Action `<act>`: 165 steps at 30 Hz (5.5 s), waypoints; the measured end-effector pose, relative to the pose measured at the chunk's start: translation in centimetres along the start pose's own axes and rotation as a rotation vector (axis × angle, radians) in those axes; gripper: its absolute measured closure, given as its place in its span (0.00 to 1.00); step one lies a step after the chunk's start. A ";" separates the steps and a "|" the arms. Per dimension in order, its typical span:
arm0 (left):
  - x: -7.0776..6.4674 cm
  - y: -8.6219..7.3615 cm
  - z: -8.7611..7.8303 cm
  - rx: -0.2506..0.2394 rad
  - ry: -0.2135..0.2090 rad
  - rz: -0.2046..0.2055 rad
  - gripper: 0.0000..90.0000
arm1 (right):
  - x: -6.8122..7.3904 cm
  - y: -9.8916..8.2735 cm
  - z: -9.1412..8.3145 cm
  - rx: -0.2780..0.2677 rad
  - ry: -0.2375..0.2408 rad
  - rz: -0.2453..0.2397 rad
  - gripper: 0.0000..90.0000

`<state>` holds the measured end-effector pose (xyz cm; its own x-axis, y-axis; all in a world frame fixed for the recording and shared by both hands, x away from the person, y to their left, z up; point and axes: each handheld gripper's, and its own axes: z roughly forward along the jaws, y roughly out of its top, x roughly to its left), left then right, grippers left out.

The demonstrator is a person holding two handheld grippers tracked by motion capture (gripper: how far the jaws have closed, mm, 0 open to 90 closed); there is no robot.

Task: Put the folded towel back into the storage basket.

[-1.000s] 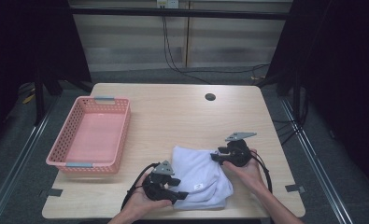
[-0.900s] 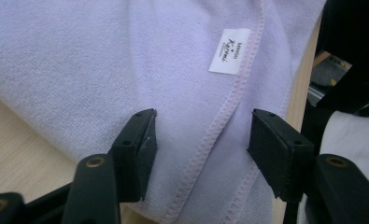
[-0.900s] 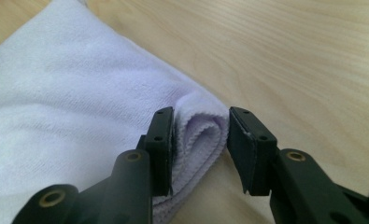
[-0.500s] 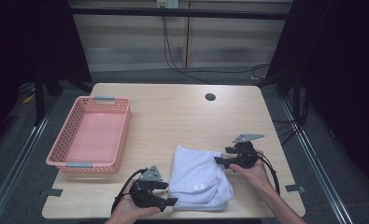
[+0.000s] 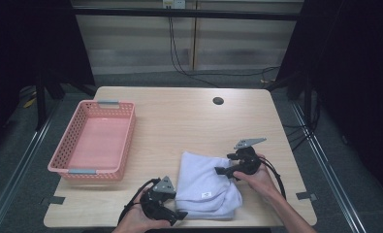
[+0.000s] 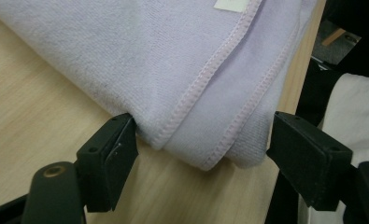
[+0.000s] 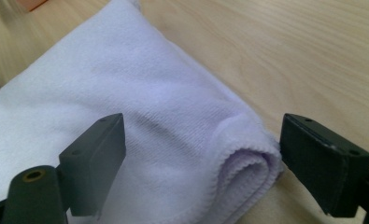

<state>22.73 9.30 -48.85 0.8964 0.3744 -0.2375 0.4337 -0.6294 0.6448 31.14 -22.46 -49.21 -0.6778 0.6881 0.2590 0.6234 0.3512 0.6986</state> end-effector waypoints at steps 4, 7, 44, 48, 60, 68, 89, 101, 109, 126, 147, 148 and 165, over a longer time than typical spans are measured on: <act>-0.2 0.1 0.4 0.018 -0.007 0.010 0.21 | 0.4 -0.4 0.5 0.055 -0.027 -0.037 0.14; -0.4 0.0 0.4 0.034 0.012 0.021 0.21 | 0.5 -0.4 0.7 0.063 -0.035 -0.062 0.14; 1.1 2.3 -0.8 -0.079 -0.033 0.003 0.76 | 0.1 0.4 0.5 0.045 0.066 -0.010 0.75; 0.9 2.6 -1.7 -0.112 -0.023 0.004 0.76 | 0.2 1.3 -0.1 0.026 0.065 -0.019 0.75; 1.8 3.4 -4.8 -0.197 0.000 -0.008 0.76 | 0.5 5.0 -0.3 -0.038 0.097 -0.046 0.75; 2.8 4.4 -6.7 -0.250 0.023 -0.009 0.76 | 0.4 7.5 -0.7 -0.069 0.103 -0.054 0.75; 5.5 4.1 -13.2 -0.387 0.128 -0.056 0.76 | 2.3 15.5 1.1 -0.094 0.149 -0.104 0.75; 7.5 2.3 -16.6 -0.424 0.193 -0.101 0.76 | 3.9 19.2 4.1 -0.098 0.186 -0.122 0.75; 9.0 1.0 -19.1 -0.450 0.253 -0.154 0.77 | 5.4 22.1 5.9 -0.099 0.189 -0.123 0.75; 11.5 -3.4 -23.9 -0.494 0.353 -0.278 0.77 | 9.8 26.4 11.1 -0.067 0.231 -0.148 0.75; 14.5 -8.0 -28.4 -0.440 0.468 -0.381 0.78 | 14.8 29.9 17.9 -0.033 0.220 -0.140 0.75; 14.7 -8.3 -28.5 -0.431 0.473 -0.390 0.78 | 14.9 29.8 18.4 -0.030 0.223 -0.137 0.75; 17.3 -11.3 -26.2 -0.340 0.500 -0.502 0.77 | 15.3 27.3 23.6 0.000 0.175 -0.085 0.73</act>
<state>30.89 40.70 -41.22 0.4174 0.8718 -0.2562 0.6515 -0.0906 0.7532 46.97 12.62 -41.94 -0.7854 0.5350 0.3115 0.5614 0.4035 0.7225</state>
